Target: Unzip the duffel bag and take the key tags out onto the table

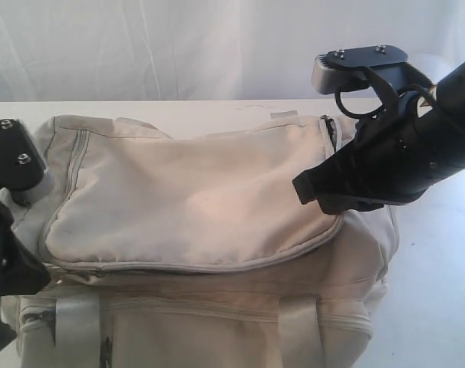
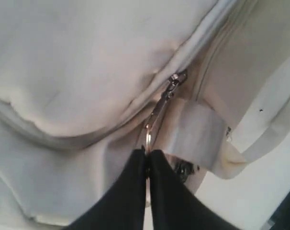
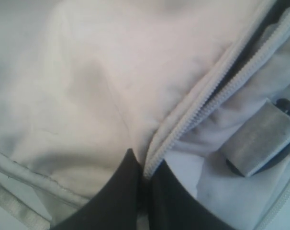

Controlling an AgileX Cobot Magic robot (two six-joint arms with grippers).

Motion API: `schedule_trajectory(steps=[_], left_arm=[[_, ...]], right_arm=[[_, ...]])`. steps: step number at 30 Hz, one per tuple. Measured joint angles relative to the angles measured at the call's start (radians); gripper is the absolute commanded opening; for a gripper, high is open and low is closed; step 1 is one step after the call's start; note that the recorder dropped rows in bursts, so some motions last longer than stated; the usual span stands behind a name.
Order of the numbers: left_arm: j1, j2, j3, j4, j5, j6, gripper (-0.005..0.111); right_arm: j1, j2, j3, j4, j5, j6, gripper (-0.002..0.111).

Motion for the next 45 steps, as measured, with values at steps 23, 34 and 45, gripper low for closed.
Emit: schedule_trajectory(steps=[23, 34, 45], left_arm=[[0.127, -0.117, 0.056, 0.030, -0.035, 0.004, 0.000], [0.127, -0.117, 0.056, 0.001, -0.037, 0.022, 0.000], [0.127, -0.117, 0.056, 0.001, -0.044, 0.022, 0.000]], right_arm=[[0.000, -0.060, -0.048, -0.051, 0.050, -0.025, 0.057], [0.010, -0.166, -0.189, -0.035, 0.154, -0.116, 0.057], [0.239, 0.008, -0.328, -0.041, 0.233, -0.187, 0.047]])
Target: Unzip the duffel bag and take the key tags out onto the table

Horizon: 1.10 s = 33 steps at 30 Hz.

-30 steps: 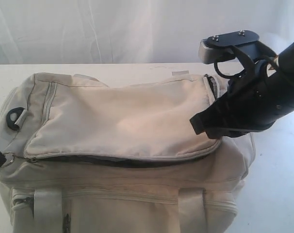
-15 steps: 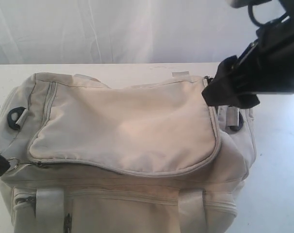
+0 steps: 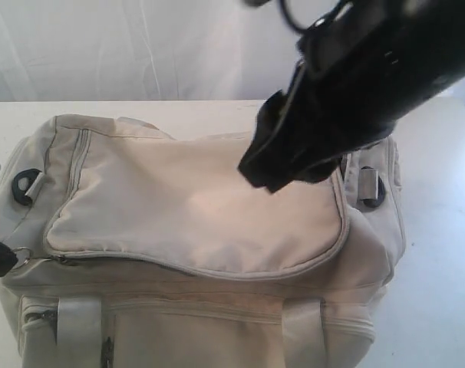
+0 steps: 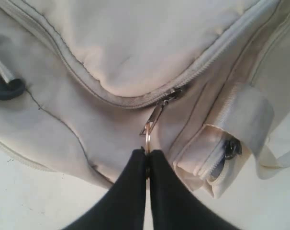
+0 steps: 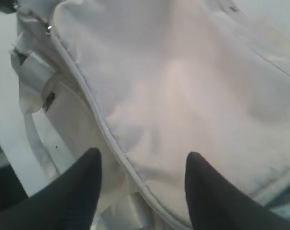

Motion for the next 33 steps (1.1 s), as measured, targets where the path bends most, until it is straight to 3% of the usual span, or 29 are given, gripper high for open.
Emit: schedule_trajectory(steps=[10, 17, 28, 33], left_arm=[[0.000, 0.000, 0.000, -0.004, -0.011, -0.002, 0.000], [0.000, 0.000, 0.000, -0.022, -0.011, -0.025, 0.000], [0.000, -0.006, 0.000, -0.050, -0.009, -0.025, 0.000], [0.000, -0.006, 0.000, -0.050, -0.009, -0.025, 0.000]], right_arm=[[0.245, 0.245, -0.001, -0.098, -0.190, -0.303, 0.047], [0.273, 0.322, -0.001, -0.131, -0.365, -0.355, 0.047], [0.306, 0.411, 0.005, -0.137, -0.394, -0.424, 0.047], [0.306, 0.459, 0.005, -0.137, -0.399, -0.424, 0.027]])
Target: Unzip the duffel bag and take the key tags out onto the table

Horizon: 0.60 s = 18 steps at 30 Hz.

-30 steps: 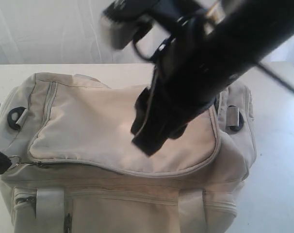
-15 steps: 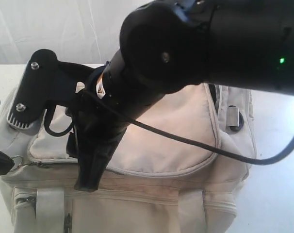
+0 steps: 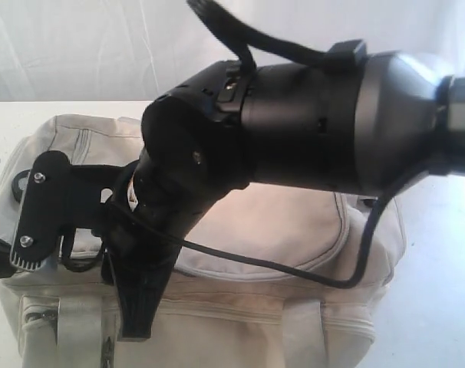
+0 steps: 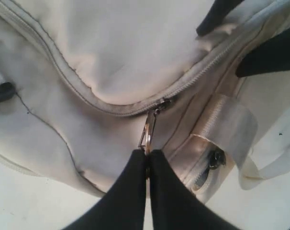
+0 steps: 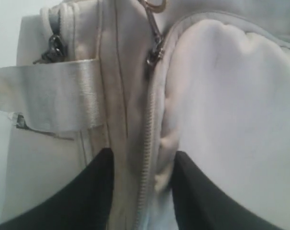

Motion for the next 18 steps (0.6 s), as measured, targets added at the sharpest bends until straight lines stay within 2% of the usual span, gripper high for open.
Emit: schedule_trajectory(steps=[3, 18], left_arm=[[0.000, 0.000, 0.000, 0.000, 0.000, -0.001, 0.000], [0.000, 0.000, -0.018, 0.088, 0.002, -0.039, 0.000]], right_arm=[[0.000, 0.012, 0.000, 0.000, 0.000, 0.064, 0.000], [0.000, 0.009, 0.000, 0.002, 0.057, 0.174, 0.000]])
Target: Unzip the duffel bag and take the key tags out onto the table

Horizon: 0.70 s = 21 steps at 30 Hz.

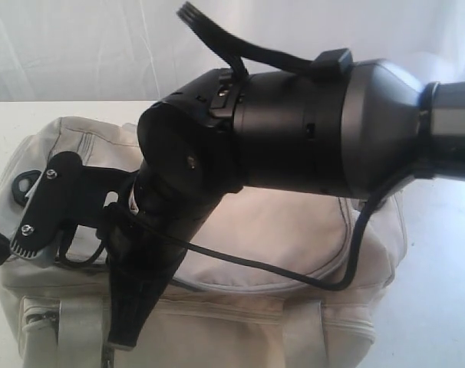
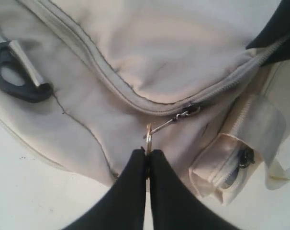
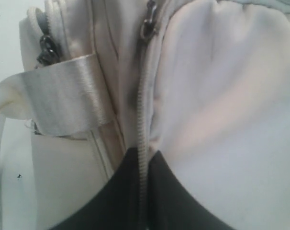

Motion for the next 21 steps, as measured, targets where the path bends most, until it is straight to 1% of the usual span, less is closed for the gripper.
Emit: schedule_trajectory(steps=[4, 9, 12, 16, 21], left_arm=[[0.000, 0.009, 0.000, 0.058, -0.021, -0.038, 0.000], [0.004, 0.036, -0.002, 0.092, -0.102, -0.062, 0.000], [0.033, 0.064, -0.009, 0.092, -0.139, -0.066, 0.000], [0.084, 0.105, -0.050, 0.078, -0.146, -0.065, 0.000], [0.107, 0.173, -0.115, 0.010, -0.143, -0.006, 0.000]], right_arm=[[0.000, -0.012, 0.000, 0.000, 0.009, 0.023, 0.000], [0.000, -0.031, 0.000, -0.002, 0.027, 0.038, 0.000], [0.000, -0.045, 0.000, -0.002, 0.038, 0.038, 0.000], [0.000, -0.069, 0.027, -0.002, 0.019, 0.040, 0.000], [0.000, -0.102, 0.103, -0.002, -0.044, 0.057, 0.000]])
